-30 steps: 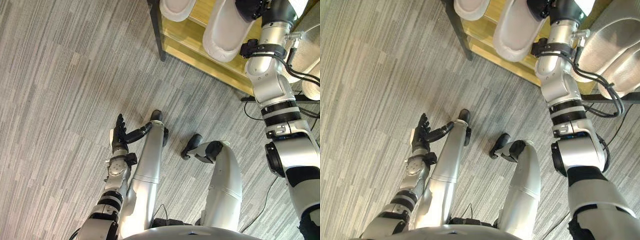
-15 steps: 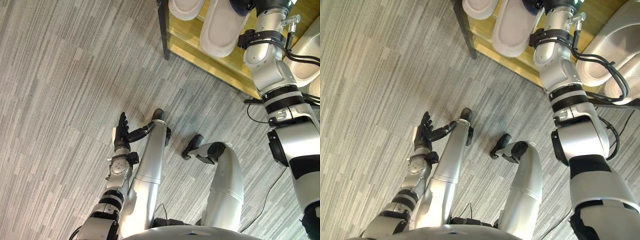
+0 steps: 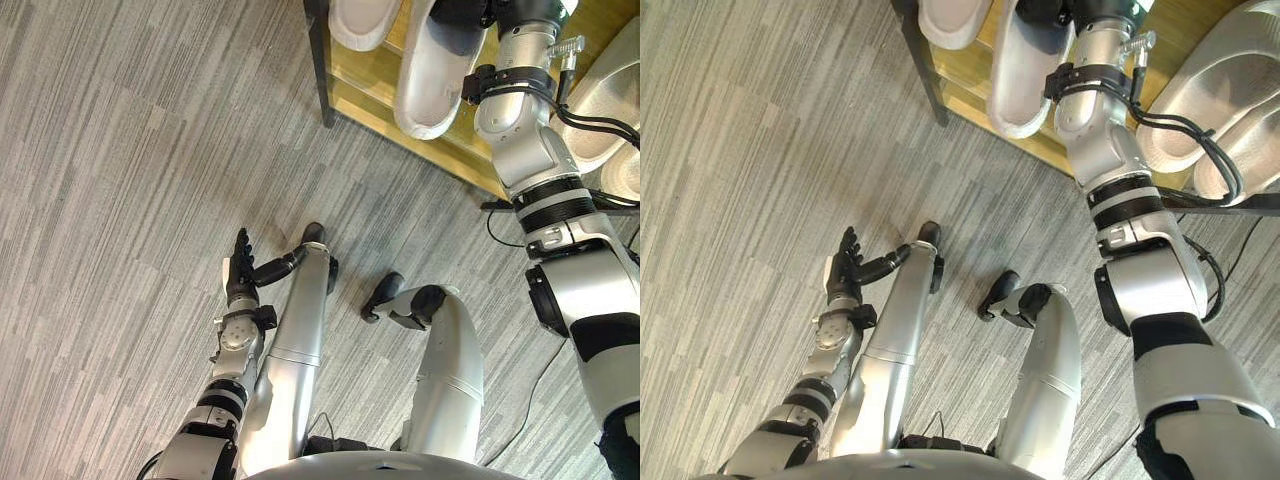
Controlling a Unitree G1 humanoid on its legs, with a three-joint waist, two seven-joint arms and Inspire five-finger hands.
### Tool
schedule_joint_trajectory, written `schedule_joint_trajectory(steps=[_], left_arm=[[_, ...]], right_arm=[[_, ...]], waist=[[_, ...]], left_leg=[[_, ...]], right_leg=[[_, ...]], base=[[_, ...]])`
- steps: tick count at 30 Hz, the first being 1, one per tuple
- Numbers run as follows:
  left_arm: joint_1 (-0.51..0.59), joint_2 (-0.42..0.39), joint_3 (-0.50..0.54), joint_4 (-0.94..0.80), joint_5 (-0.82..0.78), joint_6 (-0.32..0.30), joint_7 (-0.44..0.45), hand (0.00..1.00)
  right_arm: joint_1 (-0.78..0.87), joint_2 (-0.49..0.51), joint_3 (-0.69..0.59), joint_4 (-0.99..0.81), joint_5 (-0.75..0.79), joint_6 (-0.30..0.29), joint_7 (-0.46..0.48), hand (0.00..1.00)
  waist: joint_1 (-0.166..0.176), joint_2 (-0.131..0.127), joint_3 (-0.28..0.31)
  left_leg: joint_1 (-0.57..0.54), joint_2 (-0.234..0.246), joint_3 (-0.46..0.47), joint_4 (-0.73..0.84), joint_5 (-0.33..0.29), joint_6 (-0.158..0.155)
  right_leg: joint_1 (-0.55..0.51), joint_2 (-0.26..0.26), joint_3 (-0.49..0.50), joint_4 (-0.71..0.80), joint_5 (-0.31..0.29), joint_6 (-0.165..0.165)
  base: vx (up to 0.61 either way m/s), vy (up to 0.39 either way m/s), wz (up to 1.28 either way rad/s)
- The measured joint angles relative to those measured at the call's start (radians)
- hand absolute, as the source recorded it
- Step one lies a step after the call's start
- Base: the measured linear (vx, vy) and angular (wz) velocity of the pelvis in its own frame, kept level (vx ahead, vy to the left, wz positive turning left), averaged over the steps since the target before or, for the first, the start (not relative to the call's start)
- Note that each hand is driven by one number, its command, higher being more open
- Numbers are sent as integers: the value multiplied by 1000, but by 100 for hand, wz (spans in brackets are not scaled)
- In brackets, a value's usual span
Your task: Organize the slippers on the shoe rack
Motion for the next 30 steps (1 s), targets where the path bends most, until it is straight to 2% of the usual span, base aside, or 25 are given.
schedule_joint_trajectory(steps=[18,30], left_arm=[[0,0,39,28,0,20,8,100],[0,1,54,36,1,37,21,100]], right_arm=[[150,100,-69,-99,33,4,16,100],[353,150,-112,-341,-7,15,7,100]], waist=[[-17,-7,-5],[-30,-8,-5]], left_leg=[[37,24,5,-24,-1,0],[61,27,9,-34,-2,1]], right_leg=[[31,25,1,-35,15,-7],[54,29,3,-50,19,-3]], base=[[5,3,-2],[0,0,0]])
